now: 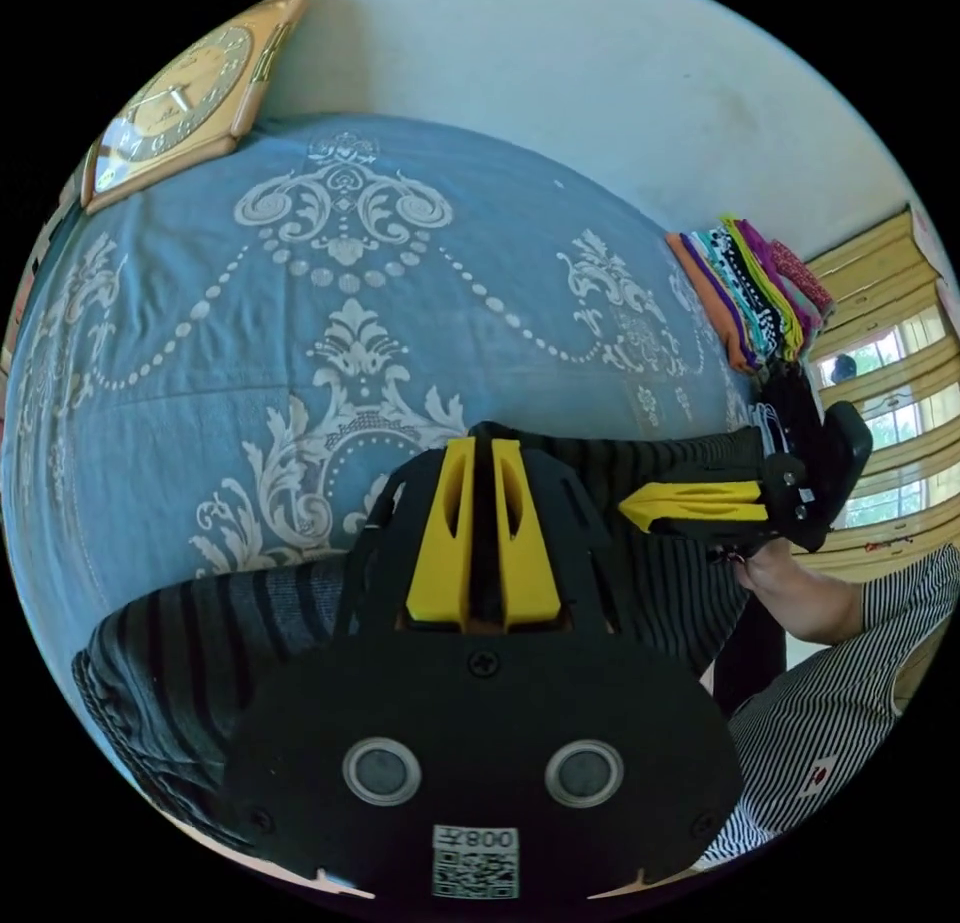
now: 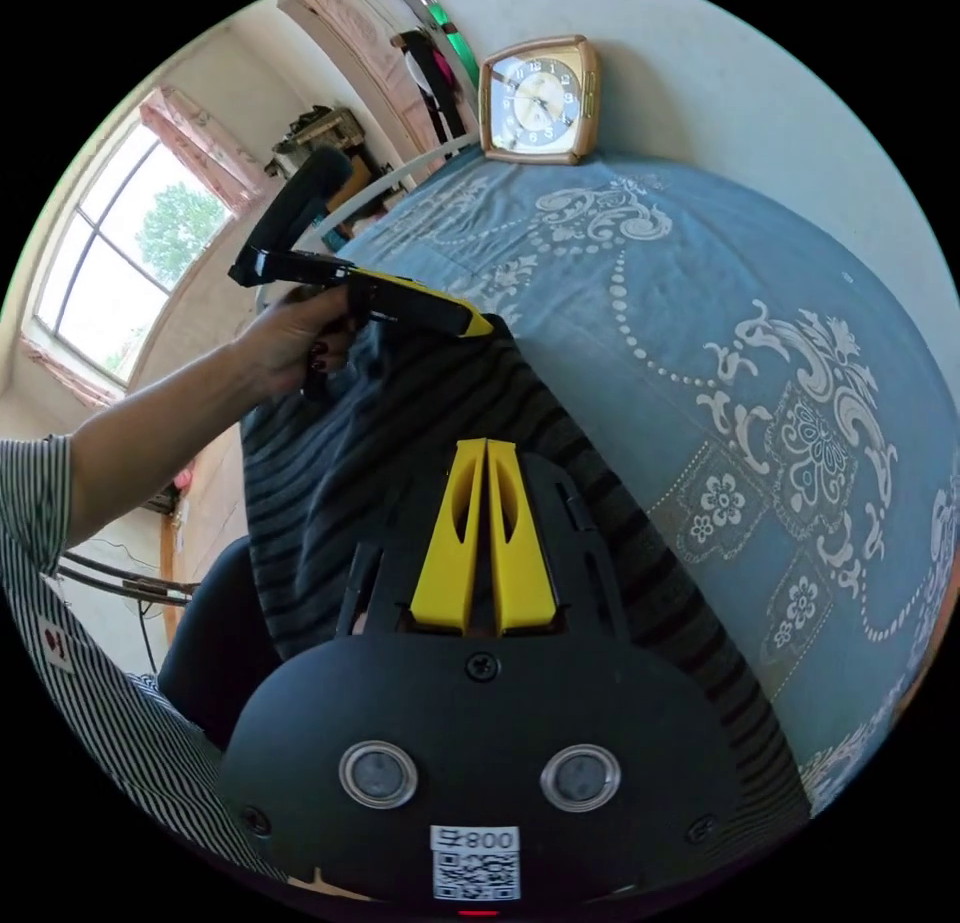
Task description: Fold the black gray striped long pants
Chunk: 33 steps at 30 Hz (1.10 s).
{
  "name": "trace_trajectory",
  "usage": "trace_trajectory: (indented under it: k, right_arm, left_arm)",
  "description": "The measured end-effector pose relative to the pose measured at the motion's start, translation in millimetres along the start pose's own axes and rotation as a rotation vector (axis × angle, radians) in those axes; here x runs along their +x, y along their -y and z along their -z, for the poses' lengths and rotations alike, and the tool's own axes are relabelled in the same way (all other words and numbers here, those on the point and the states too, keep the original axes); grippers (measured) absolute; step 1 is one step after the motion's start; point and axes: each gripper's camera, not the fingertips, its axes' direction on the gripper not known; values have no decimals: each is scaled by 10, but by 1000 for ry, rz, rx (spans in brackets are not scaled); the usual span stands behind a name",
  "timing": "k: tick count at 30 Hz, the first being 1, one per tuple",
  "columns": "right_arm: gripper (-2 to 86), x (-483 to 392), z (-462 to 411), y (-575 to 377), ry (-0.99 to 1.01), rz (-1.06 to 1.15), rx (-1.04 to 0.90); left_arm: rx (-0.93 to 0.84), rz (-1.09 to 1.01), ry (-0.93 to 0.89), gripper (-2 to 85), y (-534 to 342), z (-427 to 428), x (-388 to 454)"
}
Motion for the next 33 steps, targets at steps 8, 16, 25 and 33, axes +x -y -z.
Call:
trace_trajectory:
  k: [8, 16, 25, 33]
  right_arm:
    - [-3, -53, -177, 51, -72, 22, -38]
    - [0, -76, -54, 196, -76, 11, -61]
    - [2, 228, -5, 189, -91, -109, -17]
    - [10, 128, 126, 345, -75, -52, 8]
  left_arm:
    - [217, 14, 50, 6, -655, 55, 158]
    - [102, 21, 122, 1, -1222, -396, 214]
    - [135, 42, 236, 4, -2011, -567, 179]
    - [332, 187, 311, 42, -2932, -78, -162]
